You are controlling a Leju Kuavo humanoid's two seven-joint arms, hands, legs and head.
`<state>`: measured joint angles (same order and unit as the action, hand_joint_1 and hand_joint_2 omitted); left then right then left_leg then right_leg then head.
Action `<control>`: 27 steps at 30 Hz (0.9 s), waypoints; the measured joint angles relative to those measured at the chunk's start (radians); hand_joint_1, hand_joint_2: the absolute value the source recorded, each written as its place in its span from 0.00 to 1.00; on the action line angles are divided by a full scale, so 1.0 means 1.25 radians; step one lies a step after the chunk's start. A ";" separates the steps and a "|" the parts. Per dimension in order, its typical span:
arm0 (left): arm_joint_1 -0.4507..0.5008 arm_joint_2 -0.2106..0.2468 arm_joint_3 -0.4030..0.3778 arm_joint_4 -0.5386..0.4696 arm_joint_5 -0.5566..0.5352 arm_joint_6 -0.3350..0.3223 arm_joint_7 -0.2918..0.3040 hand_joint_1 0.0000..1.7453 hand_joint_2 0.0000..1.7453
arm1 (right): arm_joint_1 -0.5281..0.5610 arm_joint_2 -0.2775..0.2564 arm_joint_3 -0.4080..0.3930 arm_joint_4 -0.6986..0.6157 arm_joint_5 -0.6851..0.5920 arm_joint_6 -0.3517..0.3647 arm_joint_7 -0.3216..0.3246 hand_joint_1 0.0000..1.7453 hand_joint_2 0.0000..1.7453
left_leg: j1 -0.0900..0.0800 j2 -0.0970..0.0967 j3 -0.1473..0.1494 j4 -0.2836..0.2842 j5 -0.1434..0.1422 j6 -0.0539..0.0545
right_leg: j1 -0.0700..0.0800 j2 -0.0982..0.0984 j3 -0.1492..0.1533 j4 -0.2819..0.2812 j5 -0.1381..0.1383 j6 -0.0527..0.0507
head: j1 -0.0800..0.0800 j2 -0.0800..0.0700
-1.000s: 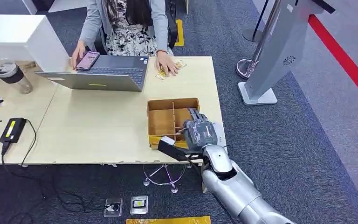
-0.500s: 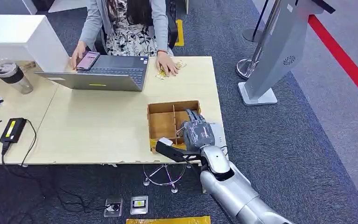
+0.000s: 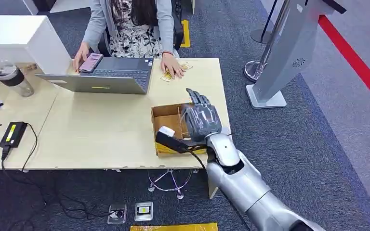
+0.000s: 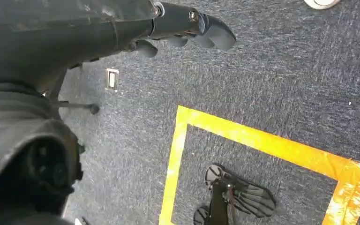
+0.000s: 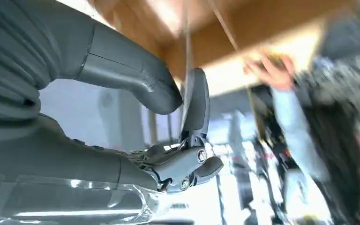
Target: Pass the card to the sensor for recognition and then transmit it.
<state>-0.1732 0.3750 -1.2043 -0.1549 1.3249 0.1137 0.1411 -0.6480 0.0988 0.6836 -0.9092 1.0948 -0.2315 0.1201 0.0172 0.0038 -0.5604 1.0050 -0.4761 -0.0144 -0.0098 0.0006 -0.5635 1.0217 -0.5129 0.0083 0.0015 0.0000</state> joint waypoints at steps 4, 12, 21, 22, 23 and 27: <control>0.000 0.000 -0.005 0.000 -0.003 -0.005 -0.008 0.00 0.00 | -0.030 0.000 0.000 -0.054 -0.004 0.001 -0.023 1.00 1.00 | 0.000 0.000 0.000 0.000 0.000 0.000 | 0.000 0.000 0.000 0.000 0.000 0.000 | 0.000 0.000; -0.001 0.000 -0.024 0.000 -0.016 -0.016 -0.016 0.00 0.00 | -0.116 0.044 0.000 -0.022 -0.054 -0.028 -0.083 1.00 1.00 | 0.000 0.000 0.000 0.000 0.000 0.000 | 0.000 0.000 0.000 0.000 0.000 0.000 | -0.001 0.000; -0.001 0.000 -0.035 0.000 -0.028 -0.019 -0.026 0.00 0.00 | -0.228 0.128 0.000 0.127 -0.103 -0.036 -0.118 1.00 1.00 | 0.000 0.000 -0.001 0.000 0.000 0.000 | 0.000 0.000 0.000 0.000 0.000 0.000 | 0.000 0.000; -0.001 0.000 -0.038 0.000 -0.029 -0.019 -0.027 0.00 0.00 | -0.237 0.136 0.000 0.140 -0.103 -0.031 -0.117 1.00 1.00 | 0.000 0.000 -0.001 0.000 0.000 0.000 | 0.000 0.000 0.000 0.000 0.000 0.000 | 0.000 0.000; -0.001 0.000 -0.040 0.000 -0.030 -0.020 -0.027 0.00 0.00 | -0.248 0.143 0.000 0.156 -0.103 -0.028 -0.114 1.00 1.00 | 0.000 0.000 -0.001 0.000 0.000 0.000 | 0.000 0.000 0.000 0.000 0.000 0.000 | -0.001 0.000; -0.001 0.001 -0.045 0.000 -0.035 -0.031 -0.034 0.00 0.00 | -0.276 0.160 0.002 0.202 -0.102 -0.015 -0.102 1.00 1.00 | 0.000 0.000 -0.001 0.000 0.000 0.000 | 0.000 0.000 0.000 0.000 0.000 0.000 | 0.000 0.000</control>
<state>-0.1740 0.3758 -1.2608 -0.1549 1.2810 0.0748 0.0980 -0.9926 0.2991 0.6855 -0.6566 0.9674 -0.2506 -0.0069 0.0172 0.0033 -0.5611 1.0049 -0.4755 -0.0146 -0.0098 0.0002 -0.5635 1.0220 -0.5129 0.0083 0.0011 0.0000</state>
